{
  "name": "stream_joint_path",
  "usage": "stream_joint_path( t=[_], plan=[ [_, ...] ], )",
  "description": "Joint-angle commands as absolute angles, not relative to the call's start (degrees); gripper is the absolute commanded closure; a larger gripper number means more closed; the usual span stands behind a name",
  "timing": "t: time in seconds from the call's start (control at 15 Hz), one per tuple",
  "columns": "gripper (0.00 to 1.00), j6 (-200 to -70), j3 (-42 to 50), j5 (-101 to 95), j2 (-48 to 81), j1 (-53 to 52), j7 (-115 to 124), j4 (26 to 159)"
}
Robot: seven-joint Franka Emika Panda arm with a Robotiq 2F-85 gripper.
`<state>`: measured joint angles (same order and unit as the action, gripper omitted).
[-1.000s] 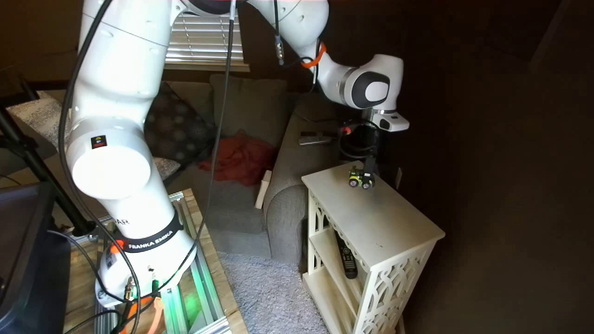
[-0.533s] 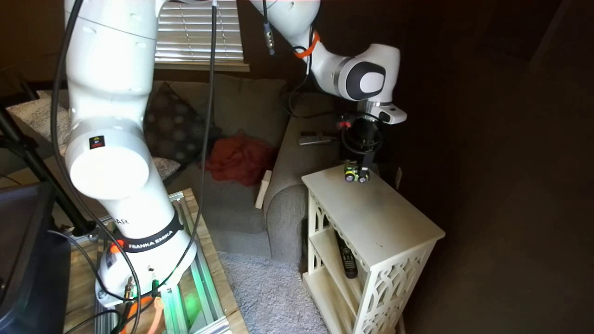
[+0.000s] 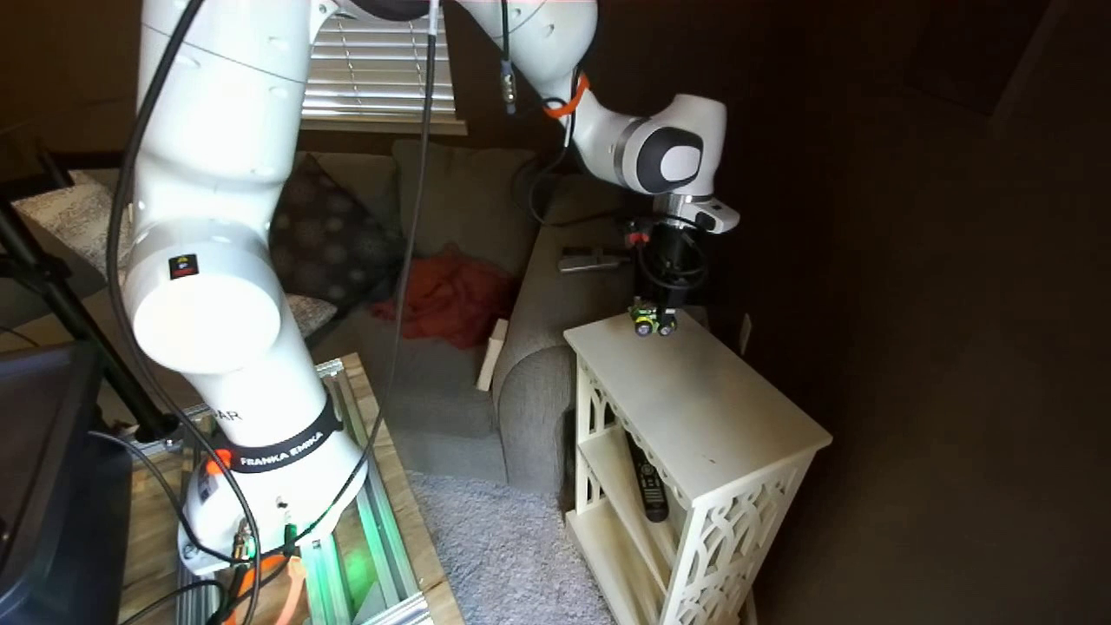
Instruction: Move the toy car to the left and put the remote on the stand
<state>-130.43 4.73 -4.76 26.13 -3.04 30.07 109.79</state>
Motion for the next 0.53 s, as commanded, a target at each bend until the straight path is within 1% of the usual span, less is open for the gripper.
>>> stream_joint_path(
  t=[0.0, 0.47],
  plan=[
    [0.66, -130.93, 3.47, -4.81, 31.77, -4.69, 25.78, 103.18],
    [0.66, -128.66, 3.16, -5.96, 40.55, -7.04, 19.43, 92.81]
  ],
)
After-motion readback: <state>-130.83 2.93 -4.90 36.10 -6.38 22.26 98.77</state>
